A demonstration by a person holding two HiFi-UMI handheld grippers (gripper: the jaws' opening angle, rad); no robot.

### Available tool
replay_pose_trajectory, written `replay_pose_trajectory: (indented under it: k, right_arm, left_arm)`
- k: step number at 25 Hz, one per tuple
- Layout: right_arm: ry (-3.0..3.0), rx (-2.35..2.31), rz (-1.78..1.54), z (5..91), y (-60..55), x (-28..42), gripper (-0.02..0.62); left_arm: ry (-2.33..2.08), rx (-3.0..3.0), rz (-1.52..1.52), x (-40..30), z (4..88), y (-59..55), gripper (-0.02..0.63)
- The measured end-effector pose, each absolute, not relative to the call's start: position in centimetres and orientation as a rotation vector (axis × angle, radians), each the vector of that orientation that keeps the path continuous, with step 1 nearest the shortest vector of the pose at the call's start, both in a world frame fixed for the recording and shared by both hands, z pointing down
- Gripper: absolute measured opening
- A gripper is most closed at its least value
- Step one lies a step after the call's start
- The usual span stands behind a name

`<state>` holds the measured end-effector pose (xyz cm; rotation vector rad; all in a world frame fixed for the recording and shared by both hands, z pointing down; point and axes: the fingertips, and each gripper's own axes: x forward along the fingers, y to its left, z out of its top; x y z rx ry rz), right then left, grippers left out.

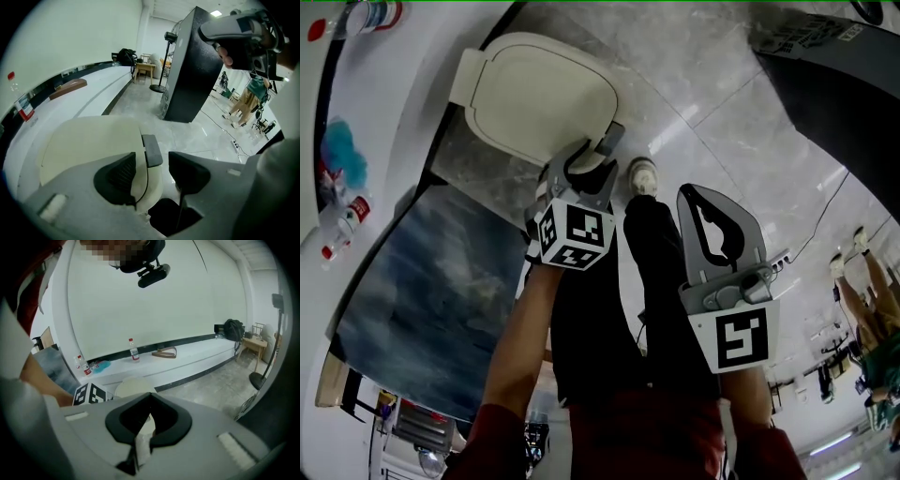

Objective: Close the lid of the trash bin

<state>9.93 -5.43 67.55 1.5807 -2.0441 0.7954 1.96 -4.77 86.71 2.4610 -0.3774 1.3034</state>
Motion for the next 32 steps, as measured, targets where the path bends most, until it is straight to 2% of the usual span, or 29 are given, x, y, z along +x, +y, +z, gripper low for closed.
replay_pose_trajectory:
  k: [19, 32]
  right_arm:
    - [-2.062, 1.58, 0.75, 66.6, -6.0, 9.4, 0.0]
    - [-2.153, 1.604, 0.592, 58.1, -6.6, 9.9, 0.0]
  left_arm:
    - [-0.36, 2.414, 1.307, 2.0, 86.6, -4.5, 0.224]
    - [-0.453, 2.465, 1.233, 2.7, 76.9, -4.2, 0.224]
